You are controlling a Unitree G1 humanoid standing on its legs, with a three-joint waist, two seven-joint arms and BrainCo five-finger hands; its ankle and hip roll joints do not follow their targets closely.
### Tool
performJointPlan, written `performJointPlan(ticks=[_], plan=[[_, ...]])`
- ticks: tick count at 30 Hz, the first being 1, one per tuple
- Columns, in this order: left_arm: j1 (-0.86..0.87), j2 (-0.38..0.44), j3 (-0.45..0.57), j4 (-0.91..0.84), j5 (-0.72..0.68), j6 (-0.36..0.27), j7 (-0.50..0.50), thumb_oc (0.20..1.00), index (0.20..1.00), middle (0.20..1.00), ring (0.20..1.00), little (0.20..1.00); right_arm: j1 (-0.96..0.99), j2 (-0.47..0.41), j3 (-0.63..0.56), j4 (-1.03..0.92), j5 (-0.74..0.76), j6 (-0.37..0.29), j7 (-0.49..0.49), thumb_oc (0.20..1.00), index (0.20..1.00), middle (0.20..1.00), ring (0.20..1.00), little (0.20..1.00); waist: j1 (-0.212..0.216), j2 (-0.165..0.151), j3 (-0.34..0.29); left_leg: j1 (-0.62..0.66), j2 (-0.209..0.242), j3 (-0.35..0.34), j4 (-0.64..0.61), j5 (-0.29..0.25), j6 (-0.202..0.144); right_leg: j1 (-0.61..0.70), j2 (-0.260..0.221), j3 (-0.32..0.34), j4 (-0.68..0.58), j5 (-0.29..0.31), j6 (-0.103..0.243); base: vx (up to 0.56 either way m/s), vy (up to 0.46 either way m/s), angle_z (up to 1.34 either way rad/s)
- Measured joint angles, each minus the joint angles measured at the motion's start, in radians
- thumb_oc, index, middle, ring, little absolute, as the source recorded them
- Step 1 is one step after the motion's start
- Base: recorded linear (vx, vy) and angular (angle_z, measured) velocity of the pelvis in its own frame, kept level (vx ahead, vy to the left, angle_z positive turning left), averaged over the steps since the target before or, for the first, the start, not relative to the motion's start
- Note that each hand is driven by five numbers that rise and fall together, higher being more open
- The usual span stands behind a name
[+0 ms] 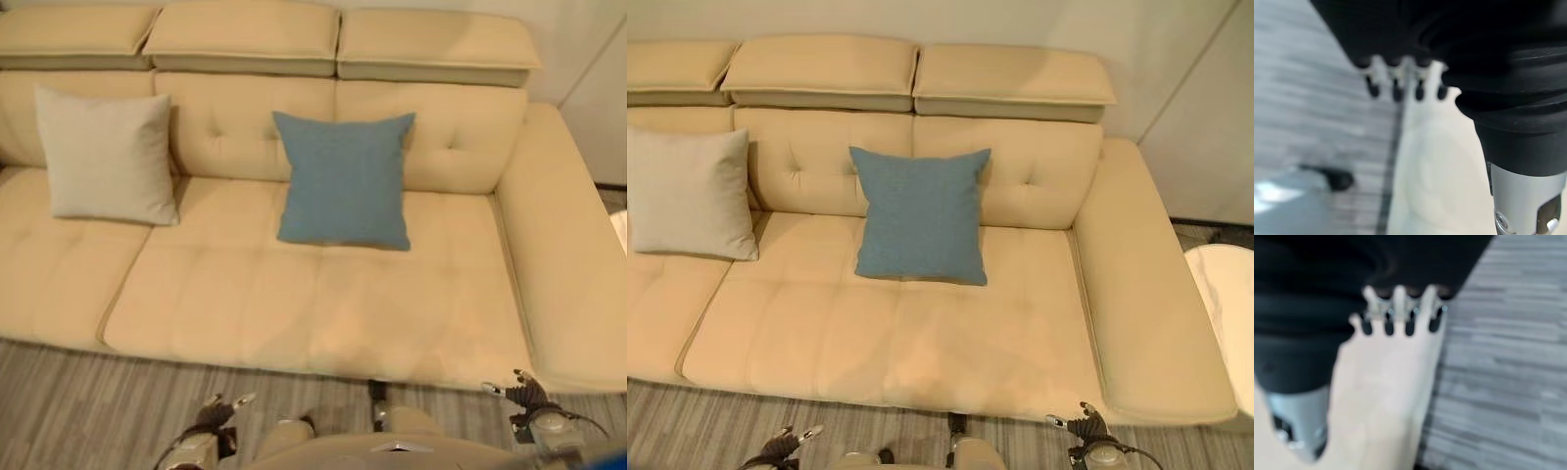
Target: Pick up all the scattered cushions and arrange them neatly on the sofa.
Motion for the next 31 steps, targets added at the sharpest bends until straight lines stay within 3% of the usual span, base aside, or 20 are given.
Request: performJointPlan(ticks=[3,5,6,8,10,11,12,14,15,16,18,20,22,23,24,31], plan=[[-0.014,-0.003,-0.042,0.001,0.020,0.012,-0.001,1.000,1.000,1.000,1.000,1.000,-0.024,0.024,0.005,0.017,-0.001,0.012,0.001,1.000,1.000,1.000,1.000,1.000,0.005,-0.034,0.010,0.022,-0.055,0.016,-0.052,0.028,0.085,-0.033,-0.047,0.068,0.000,0.048,0.077,-0.14,0.043,-0.68],[-0.015,-0.003,-0.042,0.000,0.028,0.012,0.000,1.000,1.000,1.000,1.000,1.000,-0.019,0.031,0.006,0.021,-0.001,0.022,0.000,1.000,1.000,1.000,1.000,1.000,-0.005,-0.047,0.016,0.022,-0.078,0.042,-0.068,0.051,0.112,-0.042,-0.081,0.052,0.002,-0.008,0.146,-0.35,0.040,-0.39],[-0.016,0.000,-0.041,0.001,0.029,0.012,0.000,1.000,1.000,1.000,1.000,1.000,-0.008,0.039,0.015,0.038,-0.001,0.027,0.000,1.000,1.000,1.000,1.000,1.000,-0.009,-0.042,0.023,0.006,-0.074,0.059,-0.057,0.082,0.141,-0.059,-0.081,0.034,0.072,-0.063,0.166,-0.47,0.055,-0.09],[-0.019,0.013,-0.051,-0.010,0.038,0.013,0.000,1.000,1.000,1.000,1.000,1.000,-0.021,0.060,0.028,0.096,-0.001,0.045,0.002,1.000,1.000,1.000,1.000,1.000,0.025,-0.010,0.029,-0.037,-0.020,0.082,-0.064,0.129,0.138,-0.178,-0.033,-0.005,0.452,-0.178,0.130,-0.26,0.006,-0.20],[-0.008,0.015,-0.053,-0.007,0.039,0.021,0.001,1.000,1.000,1.000,1.000,1.000,-0.024,0.057,0.023,0.097,-0.003,0.045,0.001,1.000,1.000,1.000,1.000,1.000,0.046,0.026,0.047,-0.048,0.017,0.085,-0.066,0.151,0.135,-0.144,-0.032,-0.064,0.597,-0.256,0.130,-0.10,-0.070,-0.32],[0.003,0.017,-0.052,-0.001,0.041,0.024,0.001,1.000,1.000,1.000,1.000,1.000,-0.018,0.056,0.021,0.095,-0.010,0.044,0.001,1.000,1.000,1.000,1.000,1.000,0.060,0.034,0.047,-0.047,0.025,0.091,-0.068,0.156,0.131,-0.082,-0.043,-0.057,0.606,-0.287,0.136,-0.02,-0.119,-0.24],[0.014,0.019,-0.049,0.006,0.047,0.029,0.001,1.000,1.000,1.000,1.000,1.000,-0.011,0.056,0.021,0.094,-0.012,0.044,0.001,1.000,1.000,1.000,1.000,1.000,0.063,0.036,0.043,-0.047,0.028,0.088,-0.073,0.154,0.127,-0.023,-0.055,-0.057,0.577,-0.303,0.134,-0.02,-0.132,-0.24],[0.053,0.032,-0.037,0.010,0.060,0.035,0.011,1.000,1.000,1.000,1.000,1.000,0.002,0.074,0.013,0.078,-0.011,0.042,0.000,1.000,1.000,1.000,1.000,1.000,0.085,0.013,0.024,-0.050,0.024,0.090,-0.105,0.172,0.075,0.143,-0.071,-0.054,0.310,-0.332,0.142,0.00,-0.117,-0.20],[0.073,0.043,-0.010,0.010,0.060,0.037,0.022,1.000,1.000,1.000,1.000,1.000,0.001,0.092,0.013,0.079,-0.011,0.042,0.001,1.000,1.000,1.000,1.000,1.000,0.088,-0.013,0.008,-0.056,0.021,0.097,-0.134,0.191,0.049,0.203,-0.069,-0.058,0.168,-0.341,0.116,0.02,-0.121,-0.12],[0.082,0.031,0.001,0.013,0.060,0.041,0.033,1.000,1.000,1.000,1.000,1.000,0.003,0.092,0.011,0.079,-0.011,0.042,0.000,1.000,1.000,1.000,1.000,1.000,0.083,0.003,-0.003,-0.062,0.040,0.091,-0.162,0.206,0.028,0.235,-0.043,-0.061,0.077,-0.304,0.087,0.01,-0.101,0.04],[0.091,0.019,0.002,0.013,0.060,0.040,0.037,1.000,1.000,1.000,1.000,1.000,0.018,0.087,0.009,0.086,-0.011,0.044,0.000,1.000,1.000,1.000,1.000,1.000,0.079,0.011,-0.015,-0.080,0.066,0.075,-0.168,0.198,0.005,0.239,-0.012,-0.060,0.030,-0.265,0.057,0.01,-0.096,0.19],[0.103,0.011,0.000,0.015,0.060,0.041,0.037,1.000,1.000,1.000,1.000,1.000,0.046,0.087,0.002,0.093,-0.010,0.051,0.001,1.000,1.000,1.000,1.000,1.000,0.081,-0.003,-0.042,-0.080,0.076,0.076,-0.165,0.174,-0.029,0.246,0.000,-0.061,-0.007,-0.235,0.019,-0.01,-0.064,-0.04],[0.116,0.000,-0.001,0.027,0.067,0.046,0.035,1.000,1.000,1.000,1.000,1.000,0.072,0.070,0.004,0.094,-0.007,0.052,0.000,1.000,1.000,1.000,1.000,1.000,0.071,-0.019,-0.065,-0.081,0.046,0.076,-0.069,0.166,-0.021,0.242,-0.009,-0.060,-0.007,-0.223,0.002,-0.02,-0.053,-0.17],[0.123,-0.002,-0.001,0.030,0.068,0.047,0.035,1.000,1.000,1.000,1.000,1.000,0.083,0.060,0.004,0.094,-0.007,0.053,0.000,1.000,1.000,1.000,1.000,1.000,0.067,0.000,-0.080,-0.077,0.050,0.075,-0.080,0.155,0.000,0.237,0.008,-0.061,-0.007,-0.222,0.006,-0.02,-0.024,0.10],[0.116,0.002,0.000,0.030,0.068,0.049,0.036,1.000,1.000,1.000,1.000,1.000,0.087,0.064,0.004,0.098,-0.007,0.056,0.001,1.000,1.000,1.000,1.000,1.000,0.058,0.001,-0.087,-0.065,0.053,0.075,-0.109,0.180,0.017,0.235,0.010,-0.062,-0.006,-0.216,0.017,-0.03,-0.032,0.03],[0.099,0.004,-0.001,0.030,0.068,0.052,0.035,1.000,1.000,1.000,1.000,1.000,0.074,0.069,0.001,0.094,-0.001,0.053,0.001,1.000,1.000,1.000,1.000,1.000,0.057,-0.001,-0.083,-0.039,0.049,0.076,-0.160,0.200,0.019,0.234,0.002,-0.058,-0.006,-0.215,0.027,0.00,-0.004,0.00]])
